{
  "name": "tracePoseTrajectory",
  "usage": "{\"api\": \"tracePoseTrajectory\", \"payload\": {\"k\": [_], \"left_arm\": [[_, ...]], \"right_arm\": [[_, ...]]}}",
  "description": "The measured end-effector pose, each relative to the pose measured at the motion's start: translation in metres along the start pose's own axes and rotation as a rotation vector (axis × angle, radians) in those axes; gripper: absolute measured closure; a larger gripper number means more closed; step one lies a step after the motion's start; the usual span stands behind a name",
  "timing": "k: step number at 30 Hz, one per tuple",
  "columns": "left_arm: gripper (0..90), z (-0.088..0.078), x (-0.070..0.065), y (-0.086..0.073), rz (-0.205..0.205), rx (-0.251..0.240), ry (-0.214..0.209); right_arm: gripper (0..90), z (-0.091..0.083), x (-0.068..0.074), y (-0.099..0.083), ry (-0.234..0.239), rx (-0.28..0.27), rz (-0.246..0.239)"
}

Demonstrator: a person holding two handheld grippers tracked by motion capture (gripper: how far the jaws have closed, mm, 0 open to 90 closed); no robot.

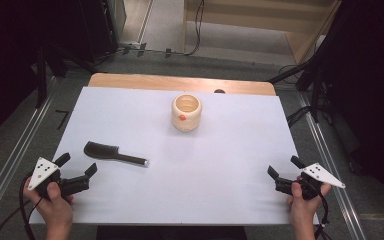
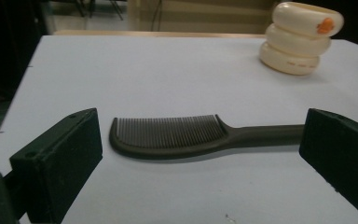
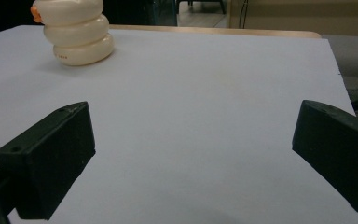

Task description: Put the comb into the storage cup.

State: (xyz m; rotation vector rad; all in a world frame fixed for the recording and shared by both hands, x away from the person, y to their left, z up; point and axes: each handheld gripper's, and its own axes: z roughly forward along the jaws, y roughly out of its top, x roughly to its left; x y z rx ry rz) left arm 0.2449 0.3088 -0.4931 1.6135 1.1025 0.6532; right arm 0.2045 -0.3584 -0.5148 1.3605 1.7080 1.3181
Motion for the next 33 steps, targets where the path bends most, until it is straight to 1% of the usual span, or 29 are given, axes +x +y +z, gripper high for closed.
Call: {"api": "tracePoseTrajectory", "payload": {"k": [1, 2, 3, 4, 5, 6, 7, 8, 9, 11, 12, 13, 14, 15, 16, 17, 19, 20, 21, 22, 23, 24, 25, 27, 29, 31, 32, 33], "left_arm": [[2.4, -0.002, 0.0, 0.001, -0.002, -0.01, 0.003], [7.5, -0.002, -0.001, 0.002, -0.011, -0.016, 0.021], [12.9, -0.003, -0.001, 0.003, -0.024, -0.016, 0.028], [15.2, -0.002, 0.0, 0.003, -0.039, -0.02, 0.009], [15.1, -0.002, 0.0, 0.003, -0.039, -0.02, 0.009], [15.2, -0.001, -0.001, 0.006, -0.062, -0.024, -0.048], [16.1, 0.0, -0.003, 0.008, -0.067, -0.018, -0.065], [21.5, 0.001, -0.006, 0.01, -0.054, -0.01, -0.06], [28.8, 0.001, -0.01, 0.013, -0.052, -0.011, -0.056], [45.2, 0.002, -0.017, 0.019, -0.045, 0.006, -0.054], [51.3, 0.002, -0.02, 0.022, -0.039, 0.018, -0.057], [60.7, 0.002, -0.022, 0.025, -0.032, 0.029, -0.073], [68.2, 0.003, -0.025, 0.027, -0.026, 0.042, -0.074], [74.1, 0.005, -0.029, 0.03, -0.019, 0.058, -0.082], [80.0, 0.005, -0.029, 0.03, -0.019, 0.058, -0.082], [85.5, 0.007, -0.033, 0.035, -0.008, 0.083, -0.115], [89.0, 0.012, -0.038, 0.038, 0.008, 0.11, -0.143], [89.3, 0.014, -0.04, 0.041, 0.017, 0.122, -0.158], [89.4, 0.014, -0.04, 0.041, 0.017, 0.122, -0.158], [89.5, 0.018, -0.044, 0.045, 0.024, 0.131, -0.183], [89.6, 0.018, -0.044, 0.045, 0.024, 0.131, -0.183], [89.6, 0.024, -0.047, 0.05, 0.036, 0.144, -0.202], [89.6, 0.027, -0.048, 0.052, 0.035, 0.147, -0.219], [89.7, 0.034, -0.05, 0.056, 0.042, 0.17, -0.238], [89.7, 0.043, -0.05, 0.058, 0.028, 0.198, -0.265], [89.7, 0.052, -0.054, 0.059, 0.021, 0.22, -0.28], [89.7, 0.052, -0.054, 0.059, 0.021, 0.22, -0.28], [89.7, 0.06, -0.058, 0.061, 0.012, 0.241, -0.299]], "right_arm": [[0.0, 0.001, 0.0, 0.0, 0.0, 0.002, -0.006], [0.0, 0.001, 0.001, 0.0, 0.002, 0.004, -0.009], [0.0, 0.002, 0.001, 0.0, 0.001, 0.006, -0.009], [0.0, 0.003, 0.001, 0.0, 0.002, 0.009, -0.011], [0.0, 0.003, 0.001, 0.0, 0.002, 0.009, -0.011], [0.0, 0.003, 0.001, 0.0, 0.004, 0.01, -0.018], [0.0, 0.003, 0.001, 0.0, 0.007, 0.008, -0.018], [0.0, 0.003, 0.001, 0.0, 0.009, 0.007, -0.018], [0.0, 0.003, 0.001, -0.001, 0.011, 0.009, -0.016], [0.0, 0.003, 0.001, -0.001, 0.01, 0.008, -0.014], [0.0, 0.003, 0.001, -0.001, 0.012, 0.005, -0.015], [0.0, 0.003, 0.001, -0.001, 0.011, 0.006, -0.014], [0.0, 0.003, 0.001, -0.001, 0.011, 0.006, -0.013], [0.0, 0.003, 0.001, -0.001, 0.011, 0.005, -0.014], [0.0, 0.003, 0.001, -0.001, 0.011, 0.005, -0.014], [0.0, 0.003, 0.002, -0.001, 0.013, 0.007, -0.016], [0.0, 0.003, 0.002, -0.001, 0.018, 0.008, -0.018], [0.0, 0.003, 0.002, -0.001, 0.018, 0.008, -0.02], [0.0, 0.003, 0.002, -0.001, 0.018, 0.008, -0.02], [0.0, 0.003, 0.002, -0.001, 0.018, 0.008, -0.019], [0.0, 0.003, 0.002, -0.001, 0.018, 0.008, -0.019], [0.0, 0.004, 0.002, -0.001, 0.019, 0.007, -0.019], [0.0, 0.004, 0.002, -0.001, 0.022, 0.006, -0.017], [0.0, 0.003, 0.001, -0.001, 0.027, 0.003, -0.015], [0.0, 0.003, 0.001, -0.001, 0.032, -0.001, -0.014], [0.0, 0.003, 0.002, -0.001, 0.037, 0.0, -0.018], [0.0, 0.003, 0.002, -0.001, 0.037, 0.003, -0.017], [0.0, 0.003, 0.002, -0.001, 0.037, 0.003, -0.022]]}}
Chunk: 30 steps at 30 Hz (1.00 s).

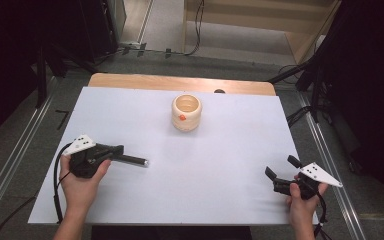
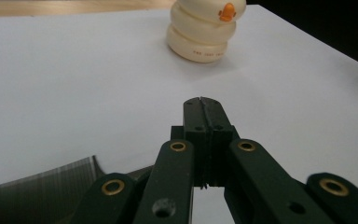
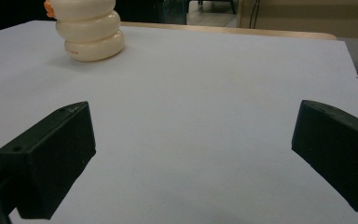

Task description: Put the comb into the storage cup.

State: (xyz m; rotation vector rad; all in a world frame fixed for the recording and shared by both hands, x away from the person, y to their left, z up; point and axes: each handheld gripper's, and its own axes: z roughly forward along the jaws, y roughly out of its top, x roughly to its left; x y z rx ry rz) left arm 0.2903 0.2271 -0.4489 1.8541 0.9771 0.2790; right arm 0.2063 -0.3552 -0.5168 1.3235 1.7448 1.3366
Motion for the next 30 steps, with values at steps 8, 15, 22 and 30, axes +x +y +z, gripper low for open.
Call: {"api": "tracePoseTrajectory", "payload": {"k": [8, 15, 22, 30], "left_arm": [[89.7, 0.03, -0.005, 0.007, -0.029, 0.056, -0.051], [89.8, 0.054, -0.008, 0.011, -0.071, 0.134, -0.025], [89.8, 0.068, -0.01, 0.011, -0.057, 0.212, -0.006], [89.8, 0.083, -0.018, 0.004, -0.027, 0.284, 0.016]], "right_arm": [[0.0, -0.001, 0.001, 0.0, 0.005, -0.01, -0.006], [0.0, -0.001, -0.001, 0.0, 0.011, -0.018, 0.014], [0.0, -0.001, -0.002, 0.0, 0.028, -0.022, 0.018], [0.0, 0.0, -0.002, 0.0, 0.034, -0.015, 0.003]]}}
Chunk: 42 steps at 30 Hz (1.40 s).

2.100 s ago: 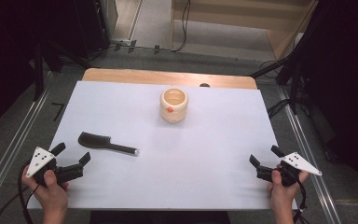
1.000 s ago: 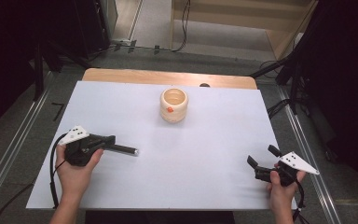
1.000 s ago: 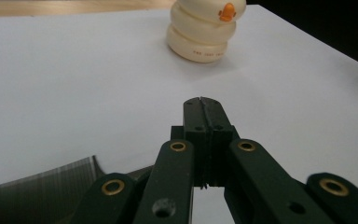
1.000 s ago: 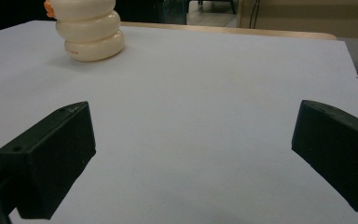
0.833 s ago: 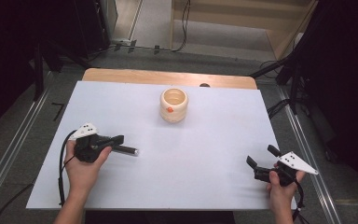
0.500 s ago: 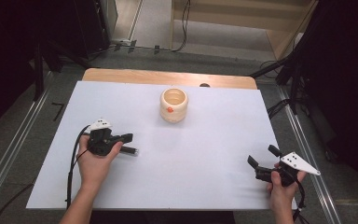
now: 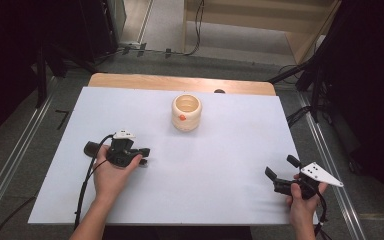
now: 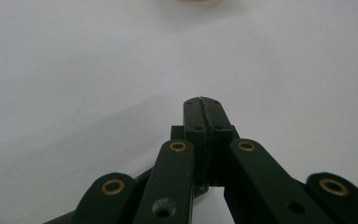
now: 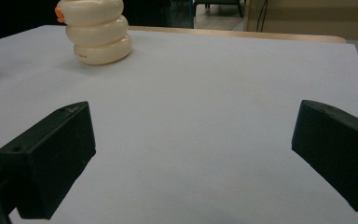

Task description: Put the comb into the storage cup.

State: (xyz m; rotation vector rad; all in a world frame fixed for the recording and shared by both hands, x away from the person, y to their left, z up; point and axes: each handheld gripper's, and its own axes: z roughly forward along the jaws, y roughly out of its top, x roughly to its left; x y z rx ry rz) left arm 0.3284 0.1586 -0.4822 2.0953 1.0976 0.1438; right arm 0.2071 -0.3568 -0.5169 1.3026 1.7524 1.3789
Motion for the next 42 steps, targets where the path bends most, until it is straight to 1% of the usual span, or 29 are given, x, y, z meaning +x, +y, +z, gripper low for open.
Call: {"api": "tracePoseTrajectory", "payload": {"k": [2, 4, 10, 12, 16, 19, 20, 23, 26, 27, 29, 32, 36, 40, 42], "left_arm": [[89.8, 0.003, 0.0, 0.0, 0.0, 0.026, -0.015], [89.8, 0.005, 0.001, -0.001, 0.003, 0.042, -0.01], [89.8, 0.007, 0.0, -0.007, 0.005, 0.081, -0.016], [89.8, 0.008, -0.002, -0.01, 0.006, 0.083, -0.019], [89.8, 0.004, -0.004, -0.018, 0.008, 0.091, -0.021], [89.8, -0.002, -0.004, -0.025, 0.004, 0.093, -0.027], [89.7, -0.002, -0.004, -0.025, 0.004, 0.093, -0.027], [89.7, -0.012, -0.003, -0.034, -0.001, 0.094, -0.023], [89.8, -0.017, -0.001, -0.038, -0.008, 0.094, -0.023], [89.7, -0.022, 0.001, -0.042, -0.005, 0.1, -0.017], [89.7, -0.027, 0.003, -0.046, -0.005, 0.102, -0.007], [89.7, -0.035, 0.008, -0.051, -0.016, 0.103, 0.003], [89.7, -0.044, 0.014, -0.057, -0.02, 0.106, 0.024], [89.7, -0.052, 0.019, -0.059, -0.019, 0.116, 0.07], [89.8, -0.055, 0.023, -0.06, -0.023, 0.121, 0.081]], "right_arm": [[0.0, 0.0, 0.0, 0.0, 0.002, 0.0, -0.006], [0.0, 0.001, 0.0, 0.0, 0.003, 0.003, -0.006], [0.0, 0.001, 0.001, 0.0, 0.005, 0.005, -0.009], [0.0, 0.001, 0.001, 0.0, 0.006, 0.006, -0.013], [0.0, 0.001, 0.001, 0.0, 0.009, 0.009, -0.005], [0.0, 0.001, 0.0, 0.0, 0.008, 0.006, -0.013], [0.0, 0.001, 0.001, 0.0, 0.007, 0.007, -0.012], [0.0, 0.001, 0.001, 0.0, 0.007, 0.009, -0.011], [0.0, 0.001, 0.001, 0.0, 0.007, 0.01, -0.011], [0.0, 0.002, 0.001, 0.0, 0.005, 0.015, -0.012], [0.0, 0.002, 0.001, 0.0, 0.007, 0.015, -0.016], [0.0, 0.002, 0.001, 0.0, 0.004, 0.015, -0.017], [0.0, 0.002, 0.001, 0.0, 0.0, 0.017, -0.021], [0.0, 0.003, 0.003, 0.0, -0.004, 0.028, -0.024], [0.0, 0.004, 0.003, 0.0, -0.006, 0.028, -0.033]]}}
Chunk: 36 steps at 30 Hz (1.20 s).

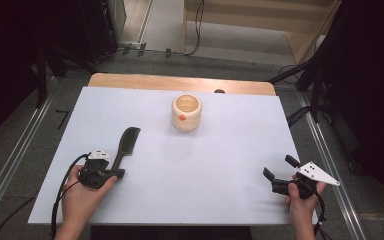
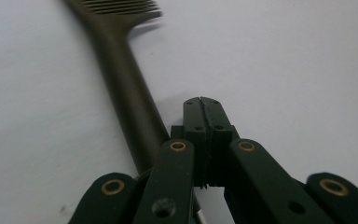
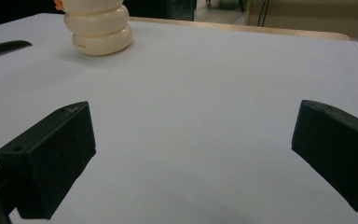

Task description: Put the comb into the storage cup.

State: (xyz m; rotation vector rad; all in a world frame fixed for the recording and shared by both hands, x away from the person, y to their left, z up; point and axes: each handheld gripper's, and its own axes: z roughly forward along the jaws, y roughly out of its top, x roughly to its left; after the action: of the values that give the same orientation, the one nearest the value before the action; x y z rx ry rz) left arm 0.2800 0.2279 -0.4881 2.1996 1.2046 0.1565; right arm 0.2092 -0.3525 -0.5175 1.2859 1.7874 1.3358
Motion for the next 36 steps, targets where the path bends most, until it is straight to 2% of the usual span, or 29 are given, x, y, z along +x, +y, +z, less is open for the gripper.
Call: {"api": "tracePoseTrajectory", "payload": {"k": [3, 7, 9, 11, 12, 13, 15, 19, 21, 24, 25, 28, 29, 30, 33, 36], "left_arm": [[89.7, -0.004, 0.005, -0.001, -0.006, 0.005, 0.016], [89.7, -0.006, 0.011, -0.002, -0.014, 0.008, 0.017], [89.7, -0.007, 0.011, -0.002, -0.006, 0.015, 0.033], [87.9, -0.009, 0.009, 0.0, -0.002, 0.012, 0.015], [83.0, -0.011, 0.008, 0.002, 0.004, 0.019, -0.022], [78.9, -0.011, 0.007, 0.003, 0.016, 0.027, -0.026], [72.2, -0.015, 0.004, 0.007, 0.031, 0.016, -0.007], [59.8, -0.025, 0.005, 0.017, 0.036, -0.044, 0.02], [55.9, -0.027, 0.008, 0.023, 0.04, -0.043, 0.04], [53.6, -0.026, 0.011, 0.028, 0.043, -0.018, 0.054], [53.6, -0.022, 0.015, 0.032, 0.048, 0.018, 0.085], [53.9, -0.015, 0.02, 0.037, 0.044, 0.076, 0.101], [55.7, -0.015, 0.02, 0.037, 0.044, 0.076, 0.101], [58.8, -0.01, 0.021, 0.038, 0.052, 0.128, 0.097], [61.3, -0.001, 0.019, 0.038, 0.07, 0.176, 0.133], [63.5, 0.002, 0.019, 0.037, 0.079, 0.189, 0.156]], "right_arm": [[0.0, 0.0, 0.0, 0.0, 0.001, 0.002, 0.001], [0.0, 0.0, 0.0, 0.0, 0.001, -0.001, 0.002], [0.0, 0.0, 0.0, 0.0, 0.001, 0.0, -0.002], [0.0, 0.0, 0.0, 0.0, 0.003, 0.0, 0.001], [0.0, 0.0, 0.0, 0.0, 0.004, 0.0, 0.001], [0.0, 0.0, 0.0, 0.0, 0.002, -0.002, 0.001], [0.0, 0.0, 0.0, 0.0, 0.001, -0.002, 0.002], [0.0, 0.0, 0.0, 0.0, 0.001, 0.002, 0.0], [0.0, 0.0, 0.0, 0.0, 0.002, 0.001, 0.0], [0.0, 0.0, 0.0, 0.0, 0.002, 0.002, 0.002], [0.0, 0.0, 0.0, 0.0, 0.002, 0.002, 0.003], [0.0, 0.0, 0.0, 0.0, 0.002, 0.002, 0.003], [0.0, 0.0, 0.0, 0.0, 0.002, 0.002, 0.003], [0.0, 0.0, 0.0, 0.0, 0.002, 0.002, 0.003], [0.0, 0.001, 0.0, 0.0, 0.001, 0.003, 0.006], [0.0, 0.001, 0.0, 0.0, -0.001, 0.001, 0.002]]}}
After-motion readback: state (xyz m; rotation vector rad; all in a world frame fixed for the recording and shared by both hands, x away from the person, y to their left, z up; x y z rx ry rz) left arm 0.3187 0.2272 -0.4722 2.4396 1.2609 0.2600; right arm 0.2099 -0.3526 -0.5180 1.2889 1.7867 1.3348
